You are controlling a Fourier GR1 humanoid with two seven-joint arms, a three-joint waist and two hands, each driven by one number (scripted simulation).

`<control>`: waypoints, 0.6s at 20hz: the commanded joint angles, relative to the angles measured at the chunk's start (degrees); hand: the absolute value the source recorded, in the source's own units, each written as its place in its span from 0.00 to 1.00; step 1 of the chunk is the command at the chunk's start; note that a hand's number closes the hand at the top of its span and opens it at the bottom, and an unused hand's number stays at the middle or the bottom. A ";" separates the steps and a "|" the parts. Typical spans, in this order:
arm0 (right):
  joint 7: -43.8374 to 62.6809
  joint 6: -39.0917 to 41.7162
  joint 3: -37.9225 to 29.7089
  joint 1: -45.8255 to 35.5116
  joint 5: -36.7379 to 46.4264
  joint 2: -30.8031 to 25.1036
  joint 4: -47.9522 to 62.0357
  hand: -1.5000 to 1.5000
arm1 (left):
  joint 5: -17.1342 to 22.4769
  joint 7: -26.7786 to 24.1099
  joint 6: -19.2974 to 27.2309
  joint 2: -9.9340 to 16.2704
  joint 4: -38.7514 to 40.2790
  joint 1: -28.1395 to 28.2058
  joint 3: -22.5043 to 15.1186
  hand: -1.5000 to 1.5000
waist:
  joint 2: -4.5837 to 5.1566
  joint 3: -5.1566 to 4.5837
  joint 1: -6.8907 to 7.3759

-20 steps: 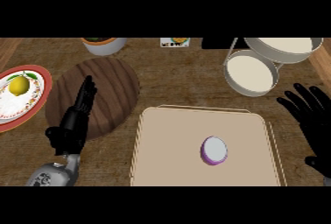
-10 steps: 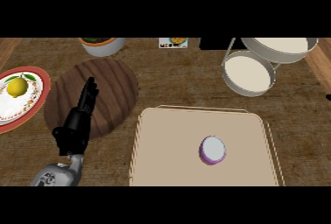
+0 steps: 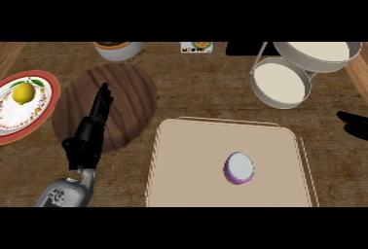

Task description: Pick the can from the tray and place it in the tiered basket

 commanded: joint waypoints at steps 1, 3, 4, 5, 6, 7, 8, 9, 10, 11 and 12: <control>12.93 -4.60 7.22 -2.33 2.01 -1.27 -10.21 0.00 | -1.24 -0.35 0.34 -1.63 3.25 -3.04 0.19 0.50 | 0.30 0.02 0.52; 18.20 -6.04 12.00 -6.60 2.28 -0.65 -9.08 0.00 | -0.48 0.57 -0.94 -1.30 0.85 -1.92 0.59 0.50 | 0.38 0.06 1.38; 19.22 -6.88 15.05 -7.82 4.58 1.20 -9.86 0.00 | -1.89 -0.19 0.24 -3.60 2.78 -3.55 -0.46 0.50 | 0.42 0.09 1.25; 22.56 -6.25 14.47 -10.99 0.52 0.38 -8.24 0.00 | -1.25 0.82 -1.52 -1.49 0.98 -2.54 0.93 0.50 | 0.35 0.09 1.32; 23.56 -7.20 17.87 -10.95 4.23 2.60 -10.39 0.00 | -1.72 -1.21 -1.48 -2.10 1.35 0.12 0.13 0.50 | 0.33 0.10 1.32; 27.36 -7.66 19.10 -14.68 1.21 0.85 -10.70 0.00 | -0.39 -3.34 -3.08 -1.16 4.55 -1.65 2.23 0.50 | 0.41 0.02 1.45; 27.23 -6.84 19.61 -16.69 2.56 2.57 -9.18 0.00 | -3.15 -0.53 -0.05 -3.97 1.47 -0.94 -0.72 0.50 | 0.31 0.10 1.35; 30.46 -7.75 21.09 -15.80 2.32 2.53 -12.43 0.00 | -4.24 2.59 0.86 -3.52 -0.66 -2.52 -0.91 0.50 | 0.19 0.10 1.12; 27.03 -4.83 21.52 -14.27 5.96 4.66 -9.95 0.00 | -1.29 0.77 -3.21 -1.34 1.84 -3.15 2.88 0.50 | 0.28 0.15 0.87; 32.38 -6.78 24.42 -18.88 4.32 4.59 -10.36 0.00 | -2.36 -0.41 -1.93 -1.94 1.61 -1.89 2.22 0.50 | 0.27 0.09 1.22; 34.84 -6.38 25.54 -18.36 3.02 4.28 -11.27 0.00 | -2.77 1.79 -1.07 -3.92 1.20 -2.09 0.52 0.50 | 0.22 0.10 0.99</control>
